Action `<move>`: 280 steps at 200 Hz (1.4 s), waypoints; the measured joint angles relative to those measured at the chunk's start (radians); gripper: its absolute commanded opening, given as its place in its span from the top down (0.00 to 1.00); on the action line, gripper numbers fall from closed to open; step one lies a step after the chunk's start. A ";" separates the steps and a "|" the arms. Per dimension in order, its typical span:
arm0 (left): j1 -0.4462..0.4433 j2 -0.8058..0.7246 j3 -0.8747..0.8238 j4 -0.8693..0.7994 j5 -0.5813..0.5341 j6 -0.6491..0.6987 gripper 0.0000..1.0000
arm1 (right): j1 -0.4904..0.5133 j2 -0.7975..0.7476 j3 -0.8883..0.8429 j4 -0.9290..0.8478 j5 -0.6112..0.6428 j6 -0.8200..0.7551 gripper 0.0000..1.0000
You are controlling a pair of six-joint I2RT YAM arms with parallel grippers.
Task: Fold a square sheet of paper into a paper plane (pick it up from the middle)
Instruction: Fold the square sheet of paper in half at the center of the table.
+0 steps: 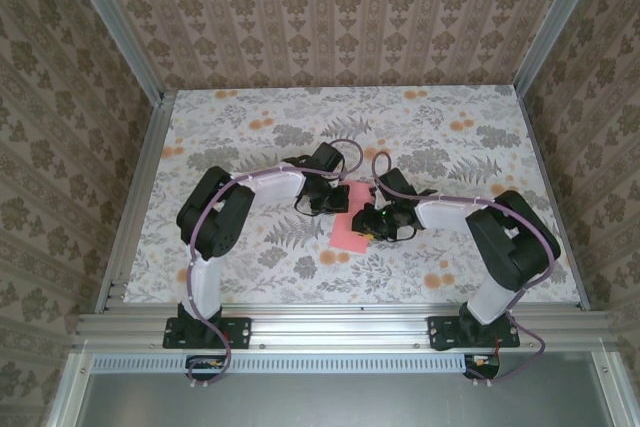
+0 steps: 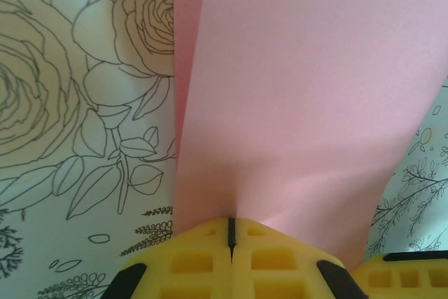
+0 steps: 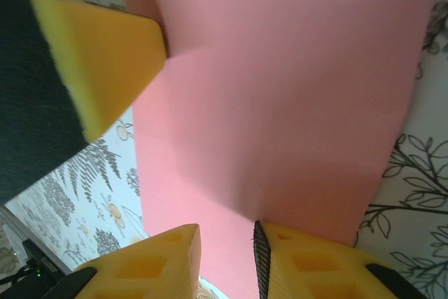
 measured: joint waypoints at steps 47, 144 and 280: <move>0.000 0.000 0.000 0.000 0.000 0.003 0.98 | -0.070 -0.015 0.050 0.009 -0.025 -0.010 0.70; 0.000 0.000 0.000 -0.002 0.000 0.005 0.99 | -0.100 0.073 0.046 0.052 -0.049 -0.026 0.69; 0.000 0.005 0.008 -0.011 0.001 0.005 0.99 | -0.182 0.161 0.111 0.109 -0.087 -0.035 0.70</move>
